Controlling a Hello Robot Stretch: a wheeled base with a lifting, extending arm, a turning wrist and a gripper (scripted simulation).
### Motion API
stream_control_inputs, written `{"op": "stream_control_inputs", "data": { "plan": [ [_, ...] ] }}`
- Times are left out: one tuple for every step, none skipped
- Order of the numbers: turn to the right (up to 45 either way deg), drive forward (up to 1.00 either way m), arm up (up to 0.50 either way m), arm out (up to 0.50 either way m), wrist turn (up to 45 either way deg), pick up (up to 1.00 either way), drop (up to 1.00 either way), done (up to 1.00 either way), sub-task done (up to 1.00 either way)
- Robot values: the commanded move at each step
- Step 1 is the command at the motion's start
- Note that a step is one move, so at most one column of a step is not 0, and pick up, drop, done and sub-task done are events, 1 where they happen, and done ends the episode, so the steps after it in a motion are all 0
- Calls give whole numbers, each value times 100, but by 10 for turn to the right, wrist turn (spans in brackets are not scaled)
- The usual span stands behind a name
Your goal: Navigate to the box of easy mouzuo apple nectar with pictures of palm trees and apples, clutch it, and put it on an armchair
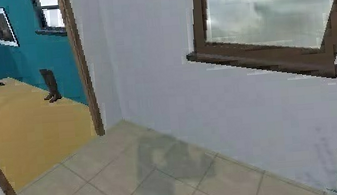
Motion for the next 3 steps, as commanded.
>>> {"op": "stream_control_inputs", "data": {
  "plan": [
    [0,60,0,0,0,0,0,0,0],
    [-450,0,0,0,0,0,0,0,0],
    [-60,0,0,0,0,0,0,0,0]
  ]
}}
